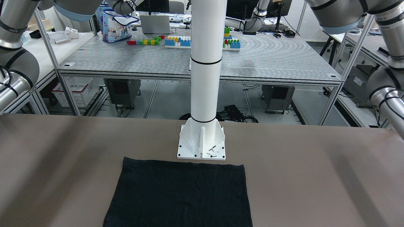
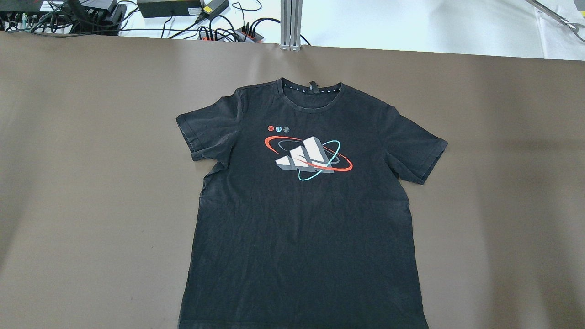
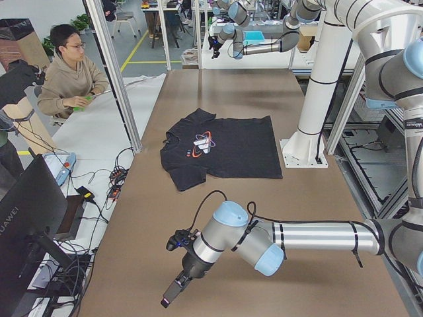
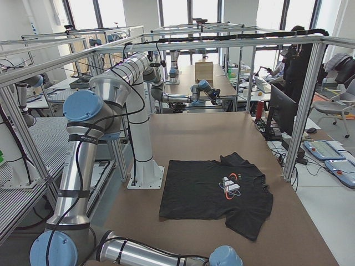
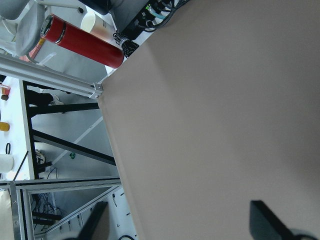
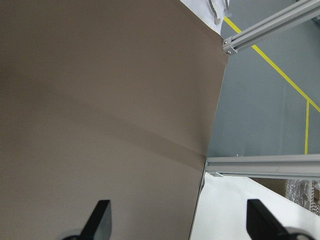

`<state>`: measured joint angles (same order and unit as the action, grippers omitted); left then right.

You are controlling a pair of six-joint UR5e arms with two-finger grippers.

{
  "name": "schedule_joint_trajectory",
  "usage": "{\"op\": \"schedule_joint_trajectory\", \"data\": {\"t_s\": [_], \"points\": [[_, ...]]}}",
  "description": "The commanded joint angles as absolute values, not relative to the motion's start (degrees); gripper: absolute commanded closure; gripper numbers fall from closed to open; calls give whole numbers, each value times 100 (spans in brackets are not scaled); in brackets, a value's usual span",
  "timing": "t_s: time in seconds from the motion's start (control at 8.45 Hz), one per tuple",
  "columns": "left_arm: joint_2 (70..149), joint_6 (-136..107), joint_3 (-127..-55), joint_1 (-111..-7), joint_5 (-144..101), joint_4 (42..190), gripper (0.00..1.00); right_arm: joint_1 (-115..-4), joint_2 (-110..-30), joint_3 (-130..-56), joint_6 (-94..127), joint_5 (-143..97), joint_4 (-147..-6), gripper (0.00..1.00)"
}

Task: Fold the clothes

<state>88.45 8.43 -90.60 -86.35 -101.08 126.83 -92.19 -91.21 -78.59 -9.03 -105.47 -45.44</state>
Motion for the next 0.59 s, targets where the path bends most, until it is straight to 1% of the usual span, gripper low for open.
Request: {"op": "schedule_joint_trajectory", "data": {"t_s": [0.0,0.24,0.47], "points": [[8745,887,-9070,-8631,-10107,12770,0,-9176,-9123,-7840,-809,-10625,-4544,5],[8597,862,-9079,-8631,-10195,12823,0,-9036,-9062,-7866,353,-11797,-4544,5],[8517,853,-9079,-8631,-10222,12954,0,-8310,-8913,-7910,1742,-12146,-4518,6]]}}
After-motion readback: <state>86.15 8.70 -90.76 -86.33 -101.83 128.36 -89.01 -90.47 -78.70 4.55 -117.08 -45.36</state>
